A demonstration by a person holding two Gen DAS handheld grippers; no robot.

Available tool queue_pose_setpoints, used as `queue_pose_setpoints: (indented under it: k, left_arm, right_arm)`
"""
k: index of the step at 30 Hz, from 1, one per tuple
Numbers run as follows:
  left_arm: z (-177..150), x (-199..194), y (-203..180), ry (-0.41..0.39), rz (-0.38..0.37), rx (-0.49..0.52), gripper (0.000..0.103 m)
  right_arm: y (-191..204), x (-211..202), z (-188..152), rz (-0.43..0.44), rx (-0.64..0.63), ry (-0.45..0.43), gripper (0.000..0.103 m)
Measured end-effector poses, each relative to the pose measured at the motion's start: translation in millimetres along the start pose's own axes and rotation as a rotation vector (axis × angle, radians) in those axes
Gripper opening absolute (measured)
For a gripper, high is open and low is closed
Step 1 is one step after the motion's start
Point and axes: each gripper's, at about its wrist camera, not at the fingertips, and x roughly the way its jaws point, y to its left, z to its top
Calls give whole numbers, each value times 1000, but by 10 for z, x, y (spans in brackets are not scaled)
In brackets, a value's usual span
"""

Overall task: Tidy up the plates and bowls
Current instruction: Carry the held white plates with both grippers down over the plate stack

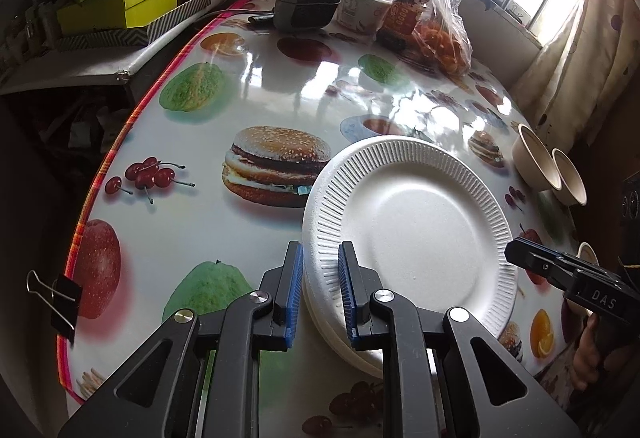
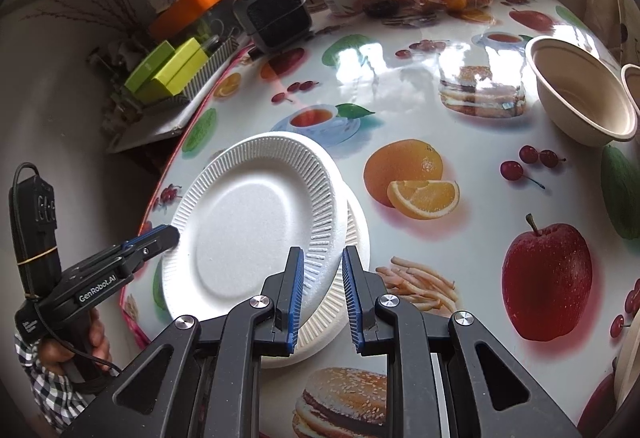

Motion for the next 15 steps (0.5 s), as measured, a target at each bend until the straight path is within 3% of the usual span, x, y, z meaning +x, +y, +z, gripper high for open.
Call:
queue_pose_setpoints:
  k: [15]
  left_arm:
    - [-68,126,-39,30,9,5,19]
  right_arm:
    - [-91,90,-76,-14,15,14,19]
